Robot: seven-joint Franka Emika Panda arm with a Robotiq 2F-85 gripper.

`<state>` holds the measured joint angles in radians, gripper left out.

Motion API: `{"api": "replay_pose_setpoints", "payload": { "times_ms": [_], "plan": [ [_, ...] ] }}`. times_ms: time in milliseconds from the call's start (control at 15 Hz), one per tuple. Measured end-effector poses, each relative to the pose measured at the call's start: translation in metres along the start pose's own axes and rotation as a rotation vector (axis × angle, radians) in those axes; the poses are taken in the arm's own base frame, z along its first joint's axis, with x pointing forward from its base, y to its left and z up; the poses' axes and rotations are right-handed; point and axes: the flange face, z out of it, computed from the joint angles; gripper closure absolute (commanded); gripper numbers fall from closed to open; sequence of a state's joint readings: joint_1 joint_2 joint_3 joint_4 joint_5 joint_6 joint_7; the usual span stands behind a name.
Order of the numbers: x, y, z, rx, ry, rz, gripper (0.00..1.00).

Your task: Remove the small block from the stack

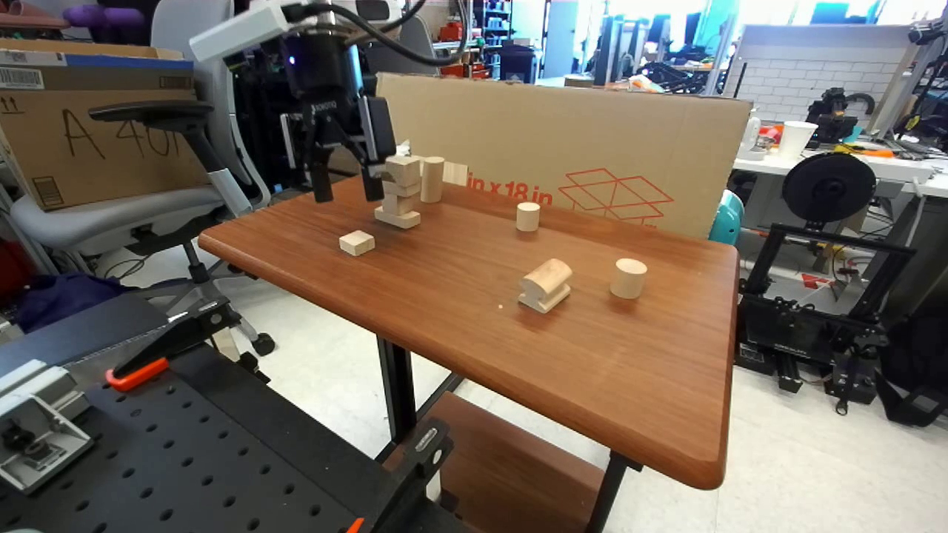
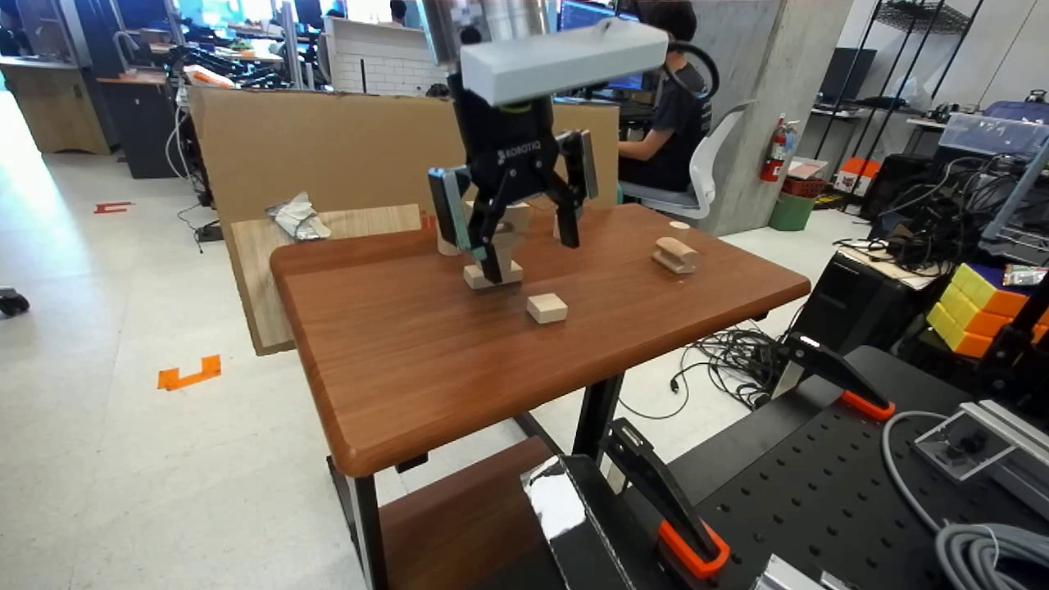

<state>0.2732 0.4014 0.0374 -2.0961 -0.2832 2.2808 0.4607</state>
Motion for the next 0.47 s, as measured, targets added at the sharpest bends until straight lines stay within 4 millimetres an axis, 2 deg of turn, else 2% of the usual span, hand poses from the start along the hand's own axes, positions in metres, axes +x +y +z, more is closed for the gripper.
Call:
{"api": "replay_pose_setpoints", "payload": {
  "times_ms": [333,467],
  "plan": [
    [-0.021,0.014,-0.086,0.128,0.092,0.058,0.0],
    [-0.024,0.021,-0.099,0.142,0.111,0.069,0.0]
  ]
}}
